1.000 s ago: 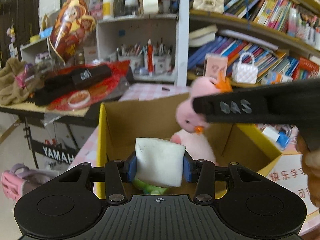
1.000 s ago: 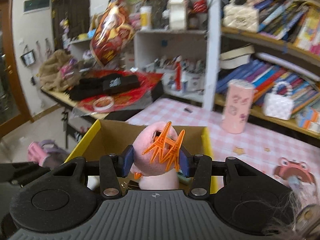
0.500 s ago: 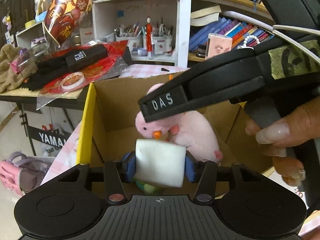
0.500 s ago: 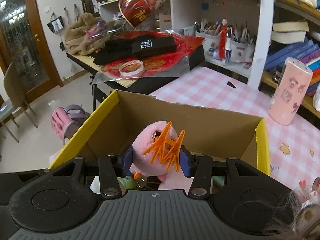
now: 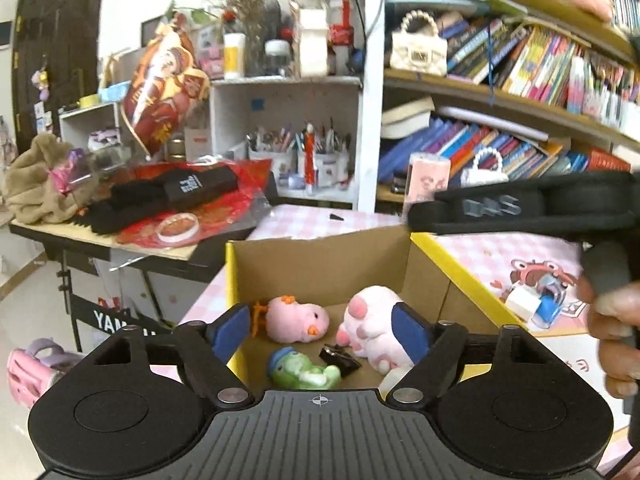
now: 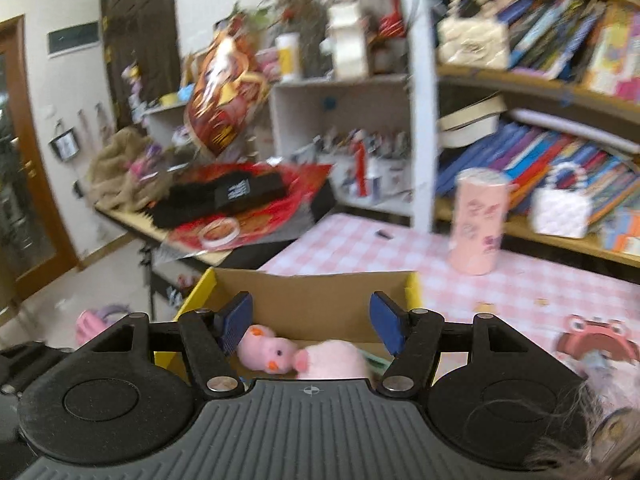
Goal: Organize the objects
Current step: 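Open the left tool dropping the cube while the right tool releases the plush, then withdraw both tools from the box back toward the toys on the mat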
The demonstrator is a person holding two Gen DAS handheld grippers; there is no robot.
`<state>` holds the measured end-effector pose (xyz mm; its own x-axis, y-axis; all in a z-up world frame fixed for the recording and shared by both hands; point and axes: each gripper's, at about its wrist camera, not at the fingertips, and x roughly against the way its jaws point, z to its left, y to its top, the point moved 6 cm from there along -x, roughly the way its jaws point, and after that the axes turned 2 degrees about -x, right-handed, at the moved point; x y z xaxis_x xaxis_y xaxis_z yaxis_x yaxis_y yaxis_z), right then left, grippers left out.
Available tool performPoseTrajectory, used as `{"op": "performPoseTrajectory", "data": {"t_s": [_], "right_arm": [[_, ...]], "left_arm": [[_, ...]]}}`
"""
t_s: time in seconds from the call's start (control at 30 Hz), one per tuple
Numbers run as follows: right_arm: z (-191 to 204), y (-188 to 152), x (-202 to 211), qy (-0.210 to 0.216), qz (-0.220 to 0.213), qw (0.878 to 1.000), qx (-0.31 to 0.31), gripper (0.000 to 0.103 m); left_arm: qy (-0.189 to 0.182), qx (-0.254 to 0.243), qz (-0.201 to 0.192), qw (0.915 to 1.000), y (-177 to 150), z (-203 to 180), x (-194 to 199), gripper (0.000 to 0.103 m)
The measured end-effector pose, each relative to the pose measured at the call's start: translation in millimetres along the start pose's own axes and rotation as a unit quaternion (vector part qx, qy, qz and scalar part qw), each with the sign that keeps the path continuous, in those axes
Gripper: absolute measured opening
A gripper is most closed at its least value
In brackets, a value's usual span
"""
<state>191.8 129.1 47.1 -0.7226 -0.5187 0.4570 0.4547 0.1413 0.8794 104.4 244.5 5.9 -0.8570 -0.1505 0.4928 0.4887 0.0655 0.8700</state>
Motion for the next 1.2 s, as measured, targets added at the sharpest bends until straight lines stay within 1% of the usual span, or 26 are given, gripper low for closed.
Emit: {"op": "performPoseTrajectory", "data": {"t_s": [0.1, 0.23, 0.37, 0.53, 0.77, 0.87, 1.0, 1.2], "right_arm": [[-4, -11, 26, -0.031, -0.012, 0.999, -0.008, 0.062], [-4, -36, 55, -0.065, -0.013, 0.997, -0.025, 0.062], [1, -68, 77, -0.092, -0.002, 0.995, -0.038, 0.062], [10, -104, 97, -0.116, 0.020, 0.992, -0.050, 0.062], [8, -141, 119, -0.142, 0.042, 0.986, -0.071, 0.062], [3, -152, 128, -0.157, 0.049, 0.983, -0.080, 0.062], [-12, -164, 140, -0.185, 0.054, 0.976, -0.096, 0.063], [-45, -177, 155, -0.231, 0.063, 0.962, -0.129, 0.064]], "left_arm": [[0.001, 0.009, 0.000, 1.0000, -6, 10, 15, 0.081], [0.001, 0.020, 0.006, 0.9998, -19, 19, 33, 0.081], [-0.001, 0.023, 0.013, 0.9996, -36, 23, 52, 0.082], [-0.011, 0.017, 0.027, 0.9994, -57, 19, 68, 0.082], [-0.037, -0.001, 0.054, 0.9979, -81, 2, 77, 0.082], [-0.045, -0.004, 0.062, 0.9970, -88, -5, 77, 0.087], [-0.062, -0.017, 0.072, 0.9953, -92, -21, 74, 0.087], [-0.103, -0.051, 0.078, 0.9903, -90, -60, 64, 0.088]]}}
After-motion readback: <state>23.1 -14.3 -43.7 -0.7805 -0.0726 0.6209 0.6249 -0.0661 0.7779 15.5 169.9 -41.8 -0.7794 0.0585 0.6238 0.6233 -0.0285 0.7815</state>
